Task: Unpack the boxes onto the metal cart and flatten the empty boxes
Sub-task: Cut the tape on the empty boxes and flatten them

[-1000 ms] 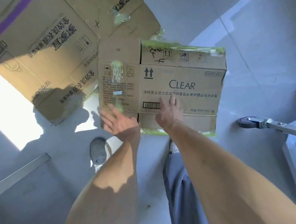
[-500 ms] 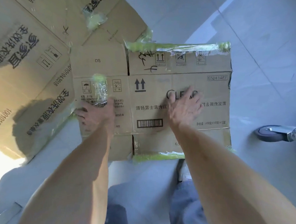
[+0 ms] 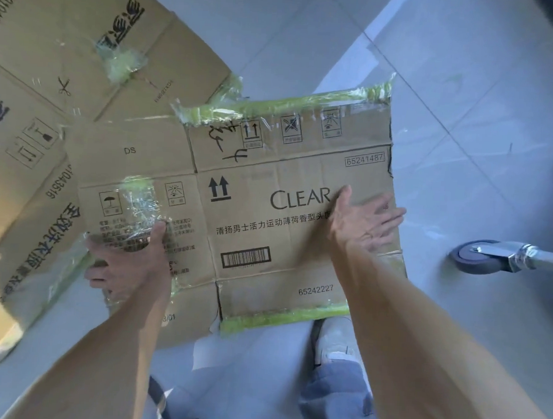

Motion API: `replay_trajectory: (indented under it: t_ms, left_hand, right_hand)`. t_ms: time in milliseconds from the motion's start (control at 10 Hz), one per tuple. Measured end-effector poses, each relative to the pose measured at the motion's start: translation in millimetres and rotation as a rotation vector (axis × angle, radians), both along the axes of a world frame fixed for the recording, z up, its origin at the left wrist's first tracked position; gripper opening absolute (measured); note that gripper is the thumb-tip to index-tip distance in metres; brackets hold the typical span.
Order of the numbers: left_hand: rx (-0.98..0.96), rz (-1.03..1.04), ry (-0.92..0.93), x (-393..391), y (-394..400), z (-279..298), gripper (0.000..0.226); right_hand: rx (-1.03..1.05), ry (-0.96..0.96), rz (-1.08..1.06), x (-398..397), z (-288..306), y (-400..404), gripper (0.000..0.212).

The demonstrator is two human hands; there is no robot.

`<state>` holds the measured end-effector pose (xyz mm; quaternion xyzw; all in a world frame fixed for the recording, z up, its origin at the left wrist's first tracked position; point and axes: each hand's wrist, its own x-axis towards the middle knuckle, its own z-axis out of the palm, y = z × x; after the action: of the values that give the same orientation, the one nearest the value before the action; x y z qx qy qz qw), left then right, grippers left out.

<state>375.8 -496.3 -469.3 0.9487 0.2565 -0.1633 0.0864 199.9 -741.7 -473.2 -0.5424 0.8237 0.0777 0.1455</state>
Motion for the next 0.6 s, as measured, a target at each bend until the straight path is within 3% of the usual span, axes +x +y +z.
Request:
replay_trajectory:
  t_ms: [300,500,600]
  left_hand:
    - [-0.013,0.023,-0.133,3,5,19,0.108]
    - [-0.007,0.175,-0.164,27,36,83,0.091]
    - [-0.055,0.207,-0.130,38,38,176,0.080]
  right_hand:
    - [-0.096,0.036,0.054,-3,20,-19,0.118]
    - [-0.104,-0.075,0.140,53,91,35,0.081]
    - [-0.057,-0.165,0.212,106,139,67,0.067]
